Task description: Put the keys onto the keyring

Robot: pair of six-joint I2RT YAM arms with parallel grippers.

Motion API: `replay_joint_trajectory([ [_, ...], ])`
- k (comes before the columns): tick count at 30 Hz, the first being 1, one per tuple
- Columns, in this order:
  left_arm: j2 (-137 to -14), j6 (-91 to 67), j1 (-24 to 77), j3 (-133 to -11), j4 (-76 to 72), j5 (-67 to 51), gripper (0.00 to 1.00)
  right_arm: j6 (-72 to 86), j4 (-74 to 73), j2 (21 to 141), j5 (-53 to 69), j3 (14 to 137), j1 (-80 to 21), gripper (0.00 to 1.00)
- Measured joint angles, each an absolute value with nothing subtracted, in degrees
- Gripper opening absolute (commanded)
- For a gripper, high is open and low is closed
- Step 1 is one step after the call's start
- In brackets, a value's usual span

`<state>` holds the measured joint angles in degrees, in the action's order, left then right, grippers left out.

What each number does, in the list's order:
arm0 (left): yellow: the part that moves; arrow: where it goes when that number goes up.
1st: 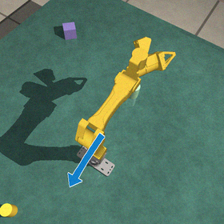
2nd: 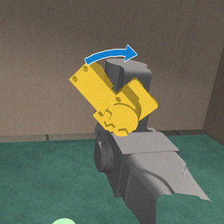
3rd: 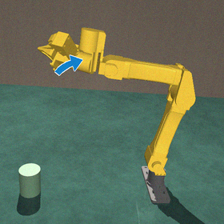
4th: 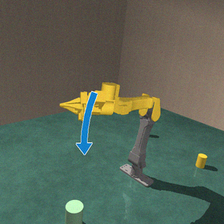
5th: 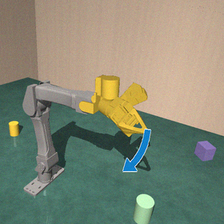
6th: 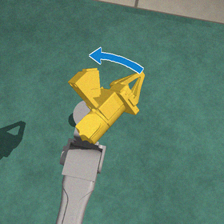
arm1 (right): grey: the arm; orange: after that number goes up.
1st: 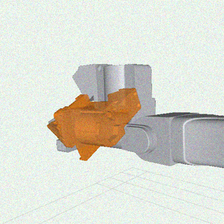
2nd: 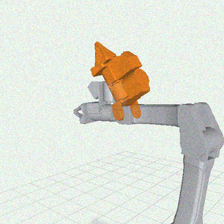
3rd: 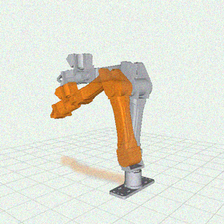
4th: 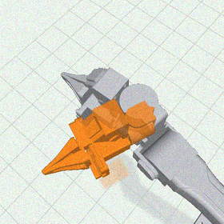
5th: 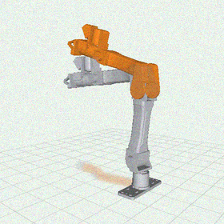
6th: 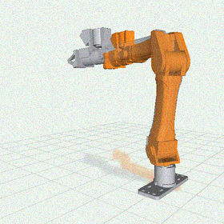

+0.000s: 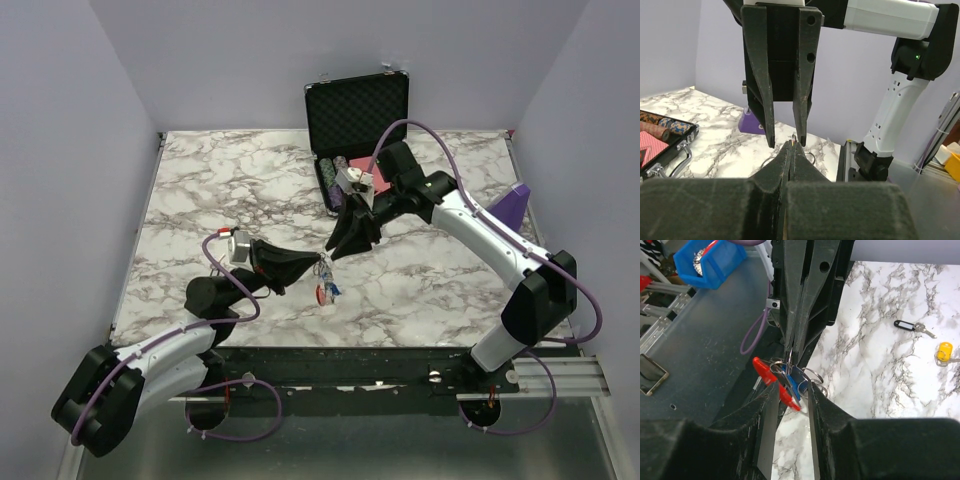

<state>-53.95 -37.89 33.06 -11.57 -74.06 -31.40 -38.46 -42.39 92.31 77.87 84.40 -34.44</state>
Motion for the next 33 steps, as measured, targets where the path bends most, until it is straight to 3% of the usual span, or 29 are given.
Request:
replay_joint_trajectory([
  [33, -52.97, -38.79, 33.41, -11.90, -72.44, -27.68, 0.00, -30.74, -35.22, 92.31, 78.30, 82.52, -36.05, 0.27],
])
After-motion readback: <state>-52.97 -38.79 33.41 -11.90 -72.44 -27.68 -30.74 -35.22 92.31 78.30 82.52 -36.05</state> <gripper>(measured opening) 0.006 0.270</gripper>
